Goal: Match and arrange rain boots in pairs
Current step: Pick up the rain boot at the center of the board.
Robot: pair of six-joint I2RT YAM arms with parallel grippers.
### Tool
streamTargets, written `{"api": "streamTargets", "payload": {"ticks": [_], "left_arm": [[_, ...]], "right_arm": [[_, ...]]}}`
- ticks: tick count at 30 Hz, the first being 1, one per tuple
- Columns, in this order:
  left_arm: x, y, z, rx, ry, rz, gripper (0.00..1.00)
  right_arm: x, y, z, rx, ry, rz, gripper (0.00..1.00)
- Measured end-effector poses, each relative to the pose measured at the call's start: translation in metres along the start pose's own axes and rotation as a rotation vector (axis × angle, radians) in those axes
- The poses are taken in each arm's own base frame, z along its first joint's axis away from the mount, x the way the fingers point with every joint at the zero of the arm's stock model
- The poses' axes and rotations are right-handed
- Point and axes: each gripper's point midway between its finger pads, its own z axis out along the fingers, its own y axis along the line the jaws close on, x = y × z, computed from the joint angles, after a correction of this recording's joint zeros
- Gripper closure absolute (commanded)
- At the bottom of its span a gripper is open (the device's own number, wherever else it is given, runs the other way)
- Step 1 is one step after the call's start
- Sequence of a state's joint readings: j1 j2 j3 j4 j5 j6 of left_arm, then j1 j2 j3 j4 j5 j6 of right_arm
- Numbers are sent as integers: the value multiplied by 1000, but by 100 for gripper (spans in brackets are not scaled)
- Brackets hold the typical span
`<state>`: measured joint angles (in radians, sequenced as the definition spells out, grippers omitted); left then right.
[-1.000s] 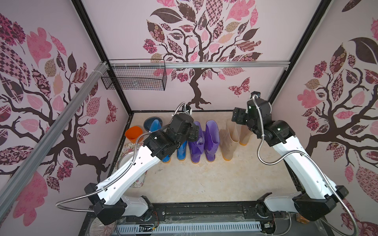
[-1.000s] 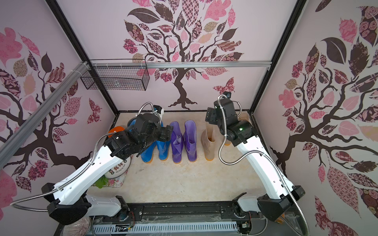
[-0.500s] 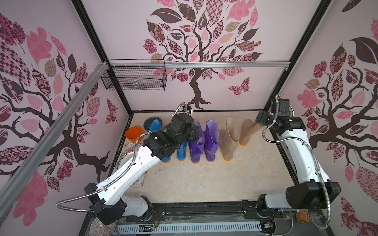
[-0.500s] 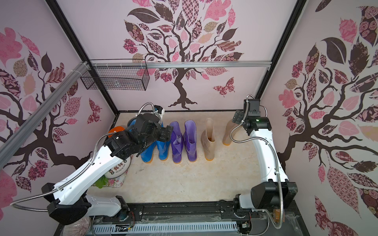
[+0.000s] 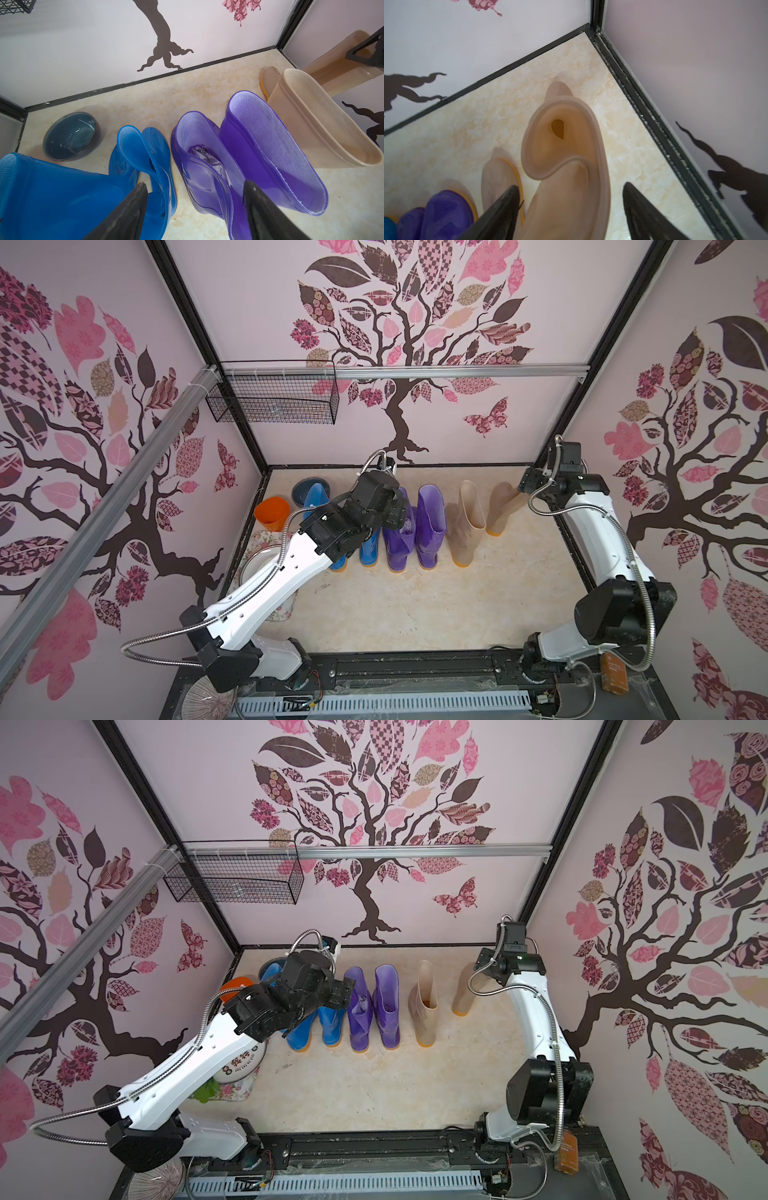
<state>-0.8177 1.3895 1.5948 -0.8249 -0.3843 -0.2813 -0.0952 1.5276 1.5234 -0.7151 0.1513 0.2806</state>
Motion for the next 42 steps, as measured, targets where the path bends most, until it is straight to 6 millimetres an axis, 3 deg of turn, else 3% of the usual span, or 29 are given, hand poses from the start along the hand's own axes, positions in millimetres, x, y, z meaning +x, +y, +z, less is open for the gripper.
{"api": "streamTargets", "payload": {"ticks": [5, 13, 30, 42], "left_arm": [[0, 0, 1, 0, 2, 2, 25], [2, -1, 4, -2, 9, 5, 25], [-6, 1, -7, 10, -24, -21, 25], [-7, -1, -8, 21, -30, -26, 25]], "right_arm": [[-1, 5, 1, -25, -2, -14, 69], [-4, 9, 1, -50, -14, -24, 100], [-1, 30, -9, -168, 0, -76, 100], [25, 46, -60, -225, 34, -174, 100]]}}
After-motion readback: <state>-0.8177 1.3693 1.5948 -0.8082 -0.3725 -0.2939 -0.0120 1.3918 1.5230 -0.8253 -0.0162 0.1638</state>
